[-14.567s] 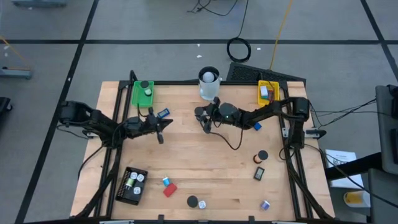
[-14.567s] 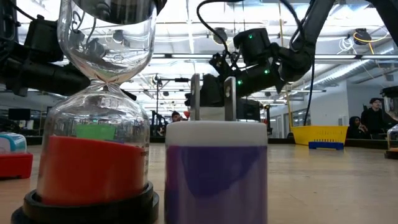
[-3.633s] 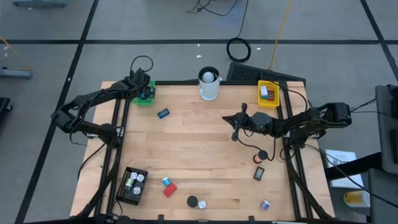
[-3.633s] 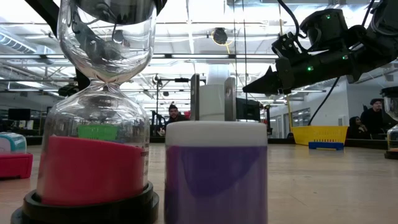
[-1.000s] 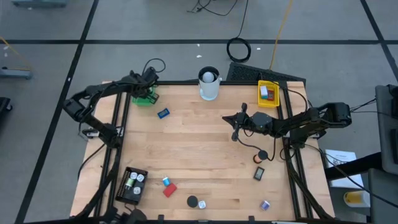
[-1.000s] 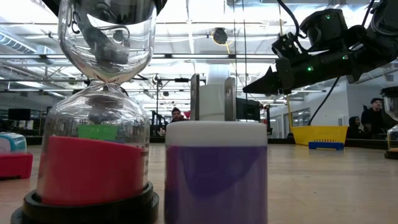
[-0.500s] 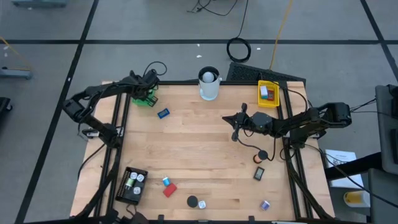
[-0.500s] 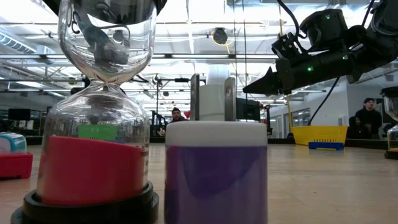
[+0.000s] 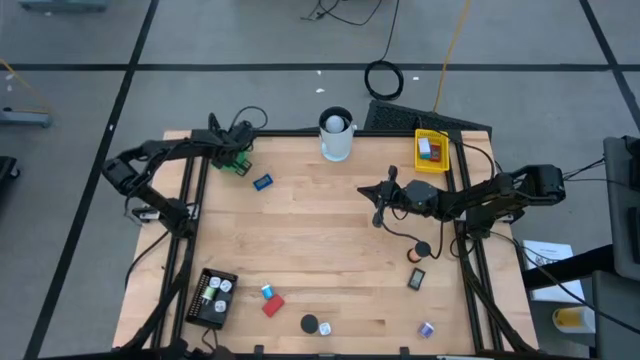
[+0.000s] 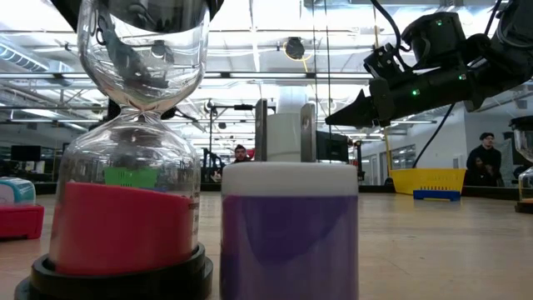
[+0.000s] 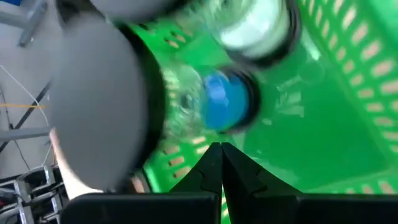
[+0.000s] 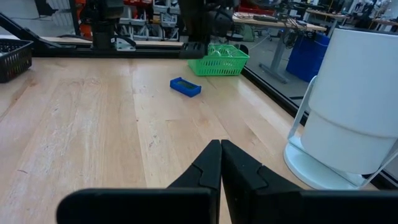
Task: Pick & Place Office items
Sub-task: Put the blue hourglass timer into the green bin, then put the right blue digital clock into the yellow bin
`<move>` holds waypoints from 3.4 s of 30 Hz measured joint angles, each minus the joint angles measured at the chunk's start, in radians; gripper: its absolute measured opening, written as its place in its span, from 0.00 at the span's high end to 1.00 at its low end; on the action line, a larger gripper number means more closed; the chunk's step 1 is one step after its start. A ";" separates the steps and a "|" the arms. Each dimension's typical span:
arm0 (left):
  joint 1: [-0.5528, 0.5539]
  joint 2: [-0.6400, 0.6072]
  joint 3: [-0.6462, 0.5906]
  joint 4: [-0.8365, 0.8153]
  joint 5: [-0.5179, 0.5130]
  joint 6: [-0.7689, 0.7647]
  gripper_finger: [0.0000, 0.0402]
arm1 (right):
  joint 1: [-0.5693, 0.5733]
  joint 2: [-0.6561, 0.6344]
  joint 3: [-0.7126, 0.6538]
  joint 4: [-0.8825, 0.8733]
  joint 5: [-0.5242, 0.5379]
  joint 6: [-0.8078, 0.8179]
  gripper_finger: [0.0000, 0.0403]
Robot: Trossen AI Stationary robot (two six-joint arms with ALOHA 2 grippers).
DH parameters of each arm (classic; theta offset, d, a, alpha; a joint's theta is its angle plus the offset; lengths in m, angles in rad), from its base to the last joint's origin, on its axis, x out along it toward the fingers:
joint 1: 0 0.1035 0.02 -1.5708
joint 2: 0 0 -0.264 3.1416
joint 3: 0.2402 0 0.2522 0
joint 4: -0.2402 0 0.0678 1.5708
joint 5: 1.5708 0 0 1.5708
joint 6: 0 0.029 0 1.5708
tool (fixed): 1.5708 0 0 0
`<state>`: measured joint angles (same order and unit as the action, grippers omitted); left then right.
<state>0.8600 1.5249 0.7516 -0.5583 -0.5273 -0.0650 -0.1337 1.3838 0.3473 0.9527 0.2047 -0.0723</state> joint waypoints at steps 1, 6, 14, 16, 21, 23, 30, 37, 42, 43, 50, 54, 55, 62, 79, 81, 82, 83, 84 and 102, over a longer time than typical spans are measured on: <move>0.000 0.000 -0.018 0.023 -0.002 0.000 0.99 | 0.000 0.000 0.000 0.000 0.000 0.000 0.99; -0.003 -0.003 -0.086 0.161 -0.035 -0.010 0.99 | 0.001 0.000 0.000 0.000 0.000 0.000 0.99; -0.005 -0.028 -0.089 0.194 -0.027 -0.009 0.99 | 0.001 0.000 0.000 0.006 0.000 0.000 0.99; -0.005 -0.028 -0.086 0.184 -0.028 -0.002 0.99 | 0.001 0.000 0.000 0.006 0.000 0.000 0.99; -0.005 -0.028 -0.074 0.165 -0.044 -0.016 0.99 | 0.001 0.000 0.000 0.007 0.000 0.000 0.99; -0.005 -0.028 -0.073 0.165 -0.045 -0.026 0.99 | 0.001 0.000 0.000 0.007 0.000 0.000 0.99; 0.003 -0.028 -0.073 0.165 -0.081 -0.076 0.99 | 0.001 0.000 0.000 0.006 0.000 0.000 0.99; 0.003 -0.028 -0.073 0.167 -0.124 -0.114 0.98 | 0.003 0.000 0.000 0.005 0.000 0.000 0.99; 0.003 -0.027 -0.073 0.166 -0.127 -0.114 0.98 | 0.005 0.000 0.000 0.005 0.000 0.000 0.99; 0.003 -0.027 -0.073 0.165 -0.125 -0.111 0.98 | 0.005 0.000 0.000 0.005 0.000 0.000 0.99; -0.024 -0.029 -0.073 0.112 -0.121 -0.055 0.98 | 0.005 0.000 0.000 0.006 0.000 0.000 0.99; -0.053 -0.043 -0.073 0.087 -0.128 -0.052 0.99 | 0.005 0.000 0.000 0.007 0.000 0.000 0.99; -0.059 -0.047 -0.073 0.087 -0.125 -0.052 0.99 | 0.005 0.000 0.000 0.007 0.000 0.000 0.99; -0.086 -0.087 -0.072 0.090 -0.013 -0.045 0.98 | 0.005 0.000 0.000 0.007 0.000 0.000 0.99; -0.087 -0.091 -0.072 0.166 0.120 -0.030 0.97 | 0.005 0.000 0.000 0.007 0.000 0.000 0.99; -0.087 -0.091 -0.072 0.167 0.120 -0.030 0.97 | 0.005 0.000 0.000 0.007 0.000 0.000 0.99; -0.087 -0.091 -0.072 0.167 0.120 -0.030 0.98 | 0.005 0.000 0.000 0.007 0.000 0.000 0.99; -0.087 -0.091 -0.072 0.168 0.120 -0.029 0.99 | 0.005 0.000 0.000 0.007 0.000 0.000 0.99; -0.087 -0.091 -0.072 0.171 0.120 -0.029 0.99 | 0.005 0.000 0.000 0.007 0.000 0.000 0.99; -0.087 -0.162 -0.072 0.233 0.161 -0.013 0.96 | 0.005 0.000 0.000 0.007 0.000 -0.003 0.99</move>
<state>0.7734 1.3626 0.6792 -0.3255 -0.3668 -0.0784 -0.1287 1.3838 0.3473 0.9596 0.2047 -0.0757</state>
